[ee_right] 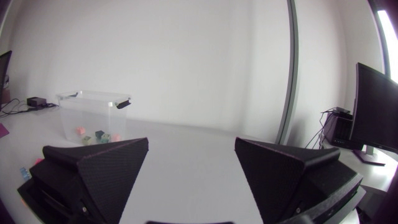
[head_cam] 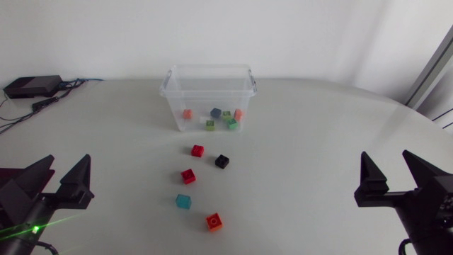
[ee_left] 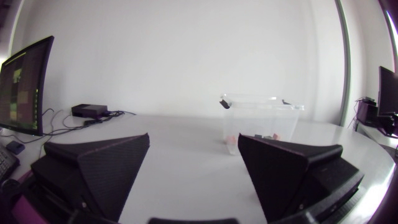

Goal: Place the duplo bricks in the container

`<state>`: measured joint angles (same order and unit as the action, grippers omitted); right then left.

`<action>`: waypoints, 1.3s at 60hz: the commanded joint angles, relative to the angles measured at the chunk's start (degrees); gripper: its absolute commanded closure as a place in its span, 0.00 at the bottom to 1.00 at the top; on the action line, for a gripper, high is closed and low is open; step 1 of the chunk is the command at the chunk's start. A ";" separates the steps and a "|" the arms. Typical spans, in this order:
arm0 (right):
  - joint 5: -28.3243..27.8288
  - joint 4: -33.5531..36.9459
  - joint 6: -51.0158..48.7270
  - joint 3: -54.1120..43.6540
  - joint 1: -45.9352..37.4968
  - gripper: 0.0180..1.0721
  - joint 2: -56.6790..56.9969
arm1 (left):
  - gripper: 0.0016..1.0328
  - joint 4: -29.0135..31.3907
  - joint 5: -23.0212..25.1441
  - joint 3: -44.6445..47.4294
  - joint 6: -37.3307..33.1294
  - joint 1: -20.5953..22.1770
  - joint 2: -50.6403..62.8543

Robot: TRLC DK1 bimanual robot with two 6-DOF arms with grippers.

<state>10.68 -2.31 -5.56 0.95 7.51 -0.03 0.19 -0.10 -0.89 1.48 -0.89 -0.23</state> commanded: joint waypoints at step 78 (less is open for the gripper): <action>5.32 16.90 6.97 26.30 11.48 0.05 -32.75 | 0.05 34.18 -6.41 -45.70 4.41 25.85 65.27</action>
<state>15.22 10.98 -1.76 23.64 17.93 -29.34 32.01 -6.50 -42.81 4.34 23.27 58.98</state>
